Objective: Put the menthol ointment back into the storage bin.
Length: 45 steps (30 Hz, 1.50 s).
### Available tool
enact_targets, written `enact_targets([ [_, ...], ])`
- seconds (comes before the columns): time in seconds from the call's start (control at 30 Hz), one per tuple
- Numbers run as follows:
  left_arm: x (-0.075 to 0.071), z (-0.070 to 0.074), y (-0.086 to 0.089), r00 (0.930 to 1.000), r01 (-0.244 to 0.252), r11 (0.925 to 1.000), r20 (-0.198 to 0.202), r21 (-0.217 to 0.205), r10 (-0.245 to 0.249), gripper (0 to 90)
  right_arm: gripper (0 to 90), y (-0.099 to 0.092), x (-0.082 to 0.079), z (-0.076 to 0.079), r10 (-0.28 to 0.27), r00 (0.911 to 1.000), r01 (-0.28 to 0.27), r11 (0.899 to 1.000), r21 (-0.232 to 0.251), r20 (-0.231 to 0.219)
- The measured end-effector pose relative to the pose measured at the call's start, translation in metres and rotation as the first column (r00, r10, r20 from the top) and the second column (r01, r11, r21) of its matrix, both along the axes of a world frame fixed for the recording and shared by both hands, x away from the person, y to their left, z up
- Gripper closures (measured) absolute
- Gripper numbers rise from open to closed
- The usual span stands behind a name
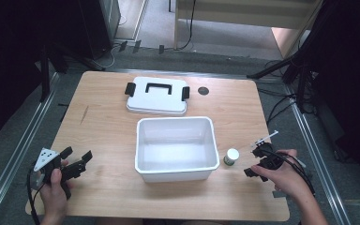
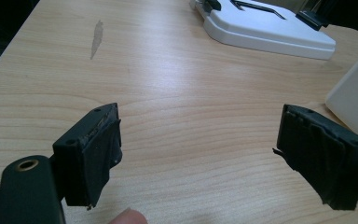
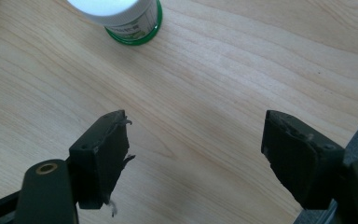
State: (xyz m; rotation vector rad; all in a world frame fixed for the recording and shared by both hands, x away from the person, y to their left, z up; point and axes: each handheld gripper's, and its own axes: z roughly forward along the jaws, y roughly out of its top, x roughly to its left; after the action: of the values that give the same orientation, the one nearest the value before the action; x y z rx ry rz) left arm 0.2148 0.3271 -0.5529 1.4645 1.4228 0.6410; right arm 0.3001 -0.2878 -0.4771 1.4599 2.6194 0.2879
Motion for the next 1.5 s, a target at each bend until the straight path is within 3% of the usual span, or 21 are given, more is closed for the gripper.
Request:
enact_targets([
  [0.17, 0.0, 0.0, 0.0, 1.0, 0.0, 1.0, -0.001, -0.002, 0.0, 14.7, 24.2, 0.012, 0.008, 0.002, 0.021, 0.9982, -0.022, 1.0, -0.01, -0.056],
  [0.3, 0.0, 0.0, 0.0, 1.0, 0.002, 1.0, -0.002, -0.003, -0.002, 14.7, 24.5, 0.022, 0.013, 0.004, 0.032, 0.9967, -0.033, 0.999, -0.014, -0.075],
  [0.7, 0.001, 0.0, 0.0, 1.0, 0.003, 1.0, -0.003, -0.002, -0.003, 14.7, 29.3, 0.048, 0.025, 0.01, 0.062, 0.9976, -0.063, 0.998, -0.019, -0.03],
  [0.97, 0.001, 0.0, 0.0, 1.0, 0.003, 1.0, -0.002, -0.003, -0.003, 14.7, 35.0, 0.065, 0.037, 0.003, 0.07, 0.9974, -0.071, 0.997, -0.042, -0.017],
  [1.03, 0.001, 0.0, 0.0, 1.0, 0.003, 1.0, -0.003, -0.003, -0.003, 14.7, 44.2, 0.069, 0.04, -0.001, 0.087, 0.996, -0.088, 0.995, -0.05, -0.023],
  [1.07, 0.001, 0.0, 0.0, 1.0, 0.003, 1.0, -0.003, -0.003, -0.003, 14.7, 44.2, 0.069, 0.04, -0.001, 0.087, 0.996, -0.088, 0.995, -0.05, -0.023],
  [1.1, 0.001, 0.0, 0.0, 1.0, 0.003, 1.0, -0.003, -0.003, -0.003, 14.7, 51.1, 0.071, 0.042, 0.0, 0.093, 0.9952, -0.094, 0.995, -0.046, -0.033],
  [1.13, 0.001, 0.0, 0.0, 1.0, 0.003, 1.0, -0.003, -0.004, -0.003, 14.7, 51.3, 0.072, 0.042, 0.0, 0.095, 0.9949, -0.097, 0.994, -0.048, -0.035],
  [1.2, 0.001, 0.0, 0.0, 1.0, 0.003, 1.0, -0.003, -0.004, -0.003, 14.8, 51.4, 0.073, 0.043, 0.003, 0.093, 0.9947, -0.096, 0.993, -0.062, -0.044],
  [1.4, 0.001, 0.0, 0.0, 1.0, 0.002, 1.0, -0.003, -0.006, -0.002, 14.7, 51.5, 0.073, 0.042, 0.02, 0.113, 0.9927, -0.115, 0.992, -0.042, -0.04],
  [1.5, 0.001, 0.0, 0.0, 1.0, 0.002, 1.0, -0.002, -0.005, -0.002, 14.7, 51.5, 0.073, 0.04, 0.039, 0.116, 0.9928, -0.117, 0.992, -0.038, -0.031],
])
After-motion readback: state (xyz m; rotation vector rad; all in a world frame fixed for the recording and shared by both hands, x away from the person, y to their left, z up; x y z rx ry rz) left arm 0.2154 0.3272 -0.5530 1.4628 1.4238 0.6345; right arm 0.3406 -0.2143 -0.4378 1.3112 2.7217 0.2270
